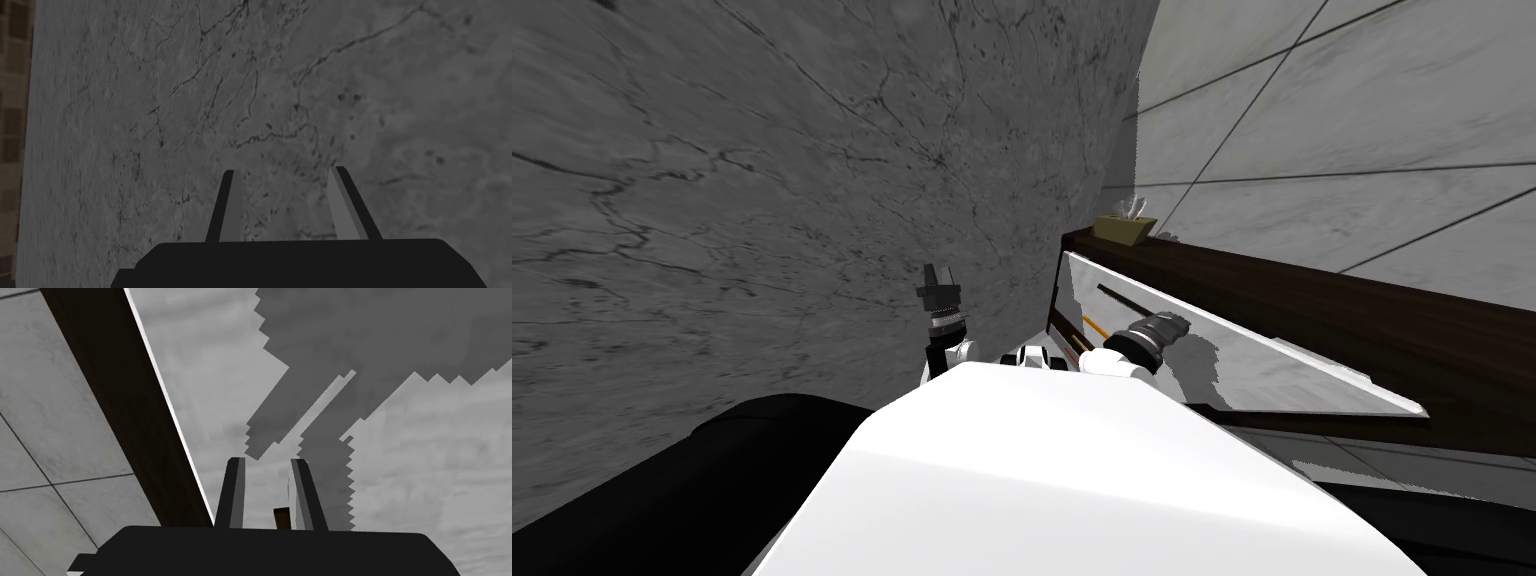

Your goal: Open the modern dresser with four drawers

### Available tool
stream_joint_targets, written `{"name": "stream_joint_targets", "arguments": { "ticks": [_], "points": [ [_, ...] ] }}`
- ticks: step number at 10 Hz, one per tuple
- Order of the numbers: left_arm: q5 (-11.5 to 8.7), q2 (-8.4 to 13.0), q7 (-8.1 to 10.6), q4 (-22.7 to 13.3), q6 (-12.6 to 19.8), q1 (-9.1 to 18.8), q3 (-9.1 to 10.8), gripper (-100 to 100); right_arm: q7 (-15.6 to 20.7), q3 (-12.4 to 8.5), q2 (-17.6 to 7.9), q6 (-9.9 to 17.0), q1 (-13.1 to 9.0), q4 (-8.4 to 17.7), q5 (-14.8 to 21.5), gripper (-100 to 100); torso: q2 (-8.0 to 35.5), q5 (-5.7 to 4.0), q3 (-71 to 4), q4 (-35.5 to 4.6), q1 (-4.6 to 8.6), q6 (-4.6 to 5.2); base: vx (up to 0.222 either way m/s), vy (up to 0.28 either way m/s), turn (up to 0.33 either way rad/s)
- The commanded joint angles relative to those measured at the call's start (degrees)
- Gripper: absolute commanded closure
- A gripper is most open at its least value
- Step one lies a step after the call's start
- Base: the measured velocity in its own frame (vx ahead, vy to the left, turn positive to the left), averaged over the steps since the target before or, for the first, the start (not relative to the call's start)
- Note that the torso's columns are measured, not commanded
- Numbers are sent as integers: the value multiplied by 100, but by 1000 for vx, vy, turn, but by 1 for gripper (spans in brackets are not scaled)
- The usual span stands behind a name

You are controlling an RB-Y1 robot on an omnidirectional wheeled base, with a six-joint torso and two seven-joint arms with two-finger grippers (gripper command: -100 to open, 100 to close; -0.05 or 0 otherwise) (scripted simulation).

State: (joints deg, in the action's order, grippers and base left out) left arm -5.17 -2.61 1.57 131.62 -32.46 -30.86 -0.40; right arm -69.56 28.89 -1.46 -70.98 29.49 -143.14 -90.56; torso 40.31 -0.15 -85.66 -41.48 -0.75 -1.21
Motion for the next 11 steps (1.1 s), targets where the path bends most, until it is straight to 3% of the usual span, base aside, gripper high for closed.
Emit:
{"name": "stream_joint_targets", "arguments": {
  "ticks": [1,3,6,7,11],
  "points": [
    [0,0,0,0,0,0,0,0,-77,172,225,34,-33,49,-149,-100,-4,7,-4,-2,-13,-5,19,19,-7],
    [0,0,0,0,0,0,0,0,-84,65,207,-79,33,-35,-79,-100,-1,20,-8,-8,-30,-19,-21,-8,-35],
    [0,1,0,0,0,-1,1,0,-78,-25,206,-159,68,-181,-50,-100,78,-28,51,-23,104,65,26,-101,-42],
    [0,1,0,0,0,0,1,0,-81,44,206,-102,42,-71,-49,100,117,-15,71,-38,78,79,-49,78,67],
    [0,-1,0,0,0,2,-1,0,-36,-1,198,-193,65,-297,29,100,218,34,119,-91,27,112,-92,106,-7]
  ]
}}
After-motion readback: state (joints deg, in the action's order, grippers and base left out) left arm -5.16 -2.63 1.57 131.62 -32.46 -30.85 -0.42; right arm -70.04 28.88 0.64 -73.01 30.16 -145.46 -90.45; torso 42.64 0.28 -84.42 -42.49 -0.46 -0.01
